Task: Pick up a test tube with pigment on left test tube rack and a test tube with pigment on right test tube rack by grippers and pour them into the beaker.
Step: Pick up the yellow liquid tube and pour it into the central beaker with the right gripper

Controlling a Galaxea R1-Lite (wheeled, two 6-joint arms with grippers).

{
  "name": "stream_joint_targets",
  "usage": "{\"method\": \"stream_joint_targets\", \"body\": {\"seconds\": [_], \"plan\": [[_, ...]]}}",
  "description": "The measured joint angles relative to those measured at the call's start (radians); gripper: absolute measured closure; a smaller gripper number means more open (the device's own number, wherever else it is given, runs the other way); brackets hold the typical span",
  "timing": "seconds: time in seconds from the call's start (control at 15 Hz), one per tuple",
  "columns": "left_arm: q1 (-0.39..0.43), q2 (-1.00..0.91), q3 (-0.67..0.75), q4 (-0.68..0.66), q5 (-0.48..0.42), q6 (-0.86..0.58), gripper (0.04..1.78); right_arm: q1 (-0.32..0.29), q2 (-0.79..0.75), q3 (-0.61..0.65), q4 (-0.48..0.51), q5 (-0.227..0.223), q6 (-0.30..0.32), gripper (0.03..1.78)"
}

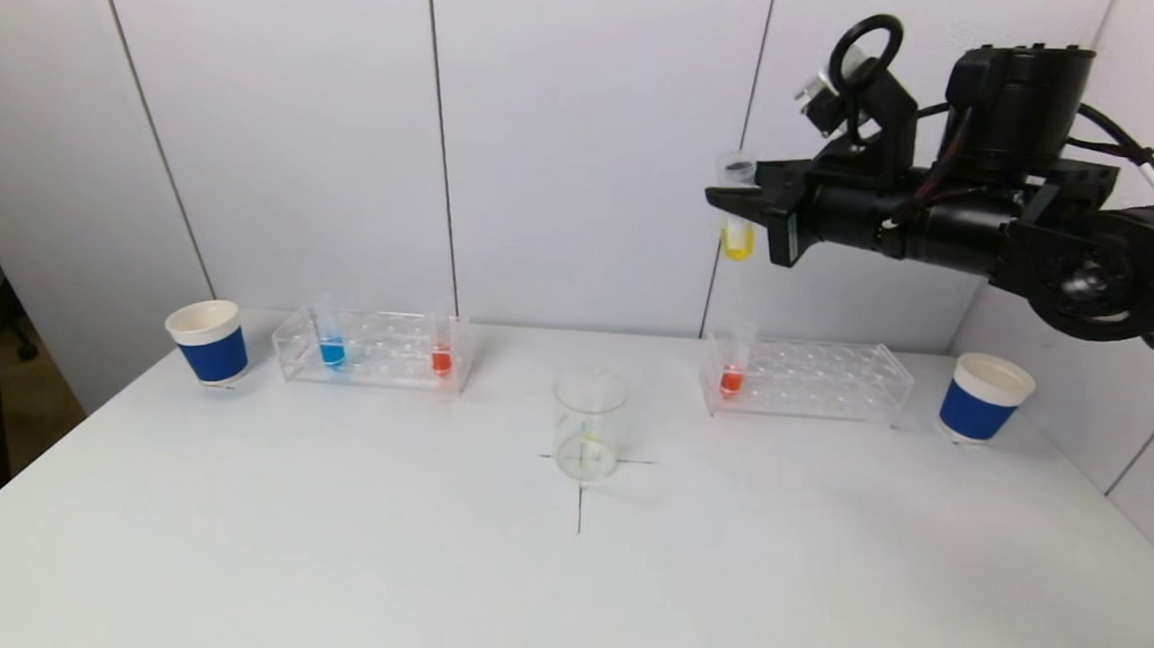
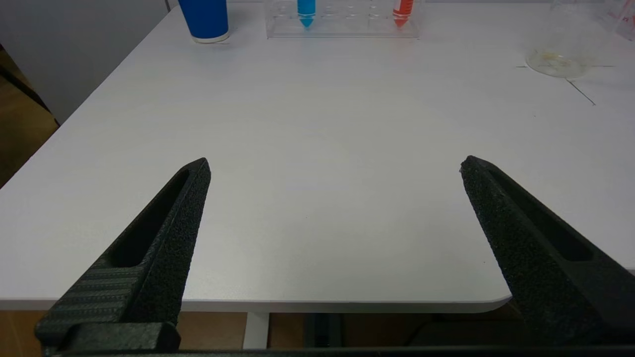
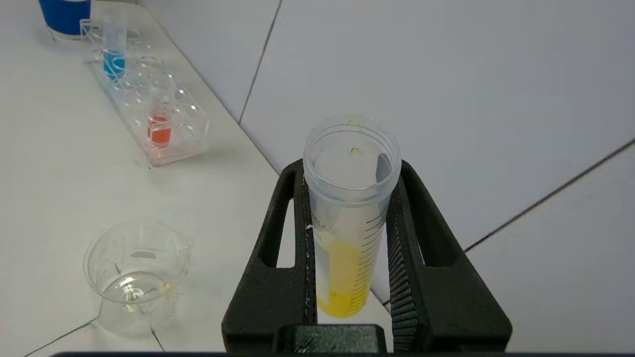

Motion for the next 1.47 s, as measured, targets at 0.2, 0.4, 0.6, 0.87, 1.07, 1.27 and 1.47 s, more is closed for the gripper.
{"method": "stream_joint_targets", "body": {"seconds": [0.2, 0.4, 0.6, 0.87, 1.07, 1.27, 1.47], "plan": [[0.000, 0.000, 0.000, 0.000, 0.000, 0.000, 0.06, 0.016, 0.066, -0.021, -0.004, 0.080, -0.087, 1.34], [0.000, 0.000, 0.000, 0.000, 0.000, 0.000, 0.06, 0.040, 0.119, -0.043, -0.004, 0.106, -0.144, 1.34], [0.000, 0.000, 0.000, 0.000, 0.000, 0.000, 0.06, 0.060, 0.160, -0.055, 0.000, 0.106, -0.229, 1.34], [0.000, 0.000, 0.000, 0.000, 0.000, 0.000, 0.06, 0.075, 0.210, -0.058, 0.006, 0.105, -0.374, 1.34], [0.000, 0.000, 0.000, 0.000, 0.000, 0.000, 0.06, 0.079, 0.235, -0.057, 0.006, 0.104, -0.482, 1.34], [0.000, 0.000, 0.000, 0.000, 0.000, 0.000, 0.06, 0.086, 0.245, -0.047, -0.002, 0.105, -0.538, 1.34], [0.000, 0.000, 0.000, 0.000, 0.000, 0.000, 0.06, 0.092, 0.247, -0.033, -0.006, 0.110, -0.623, 1.34]]}}
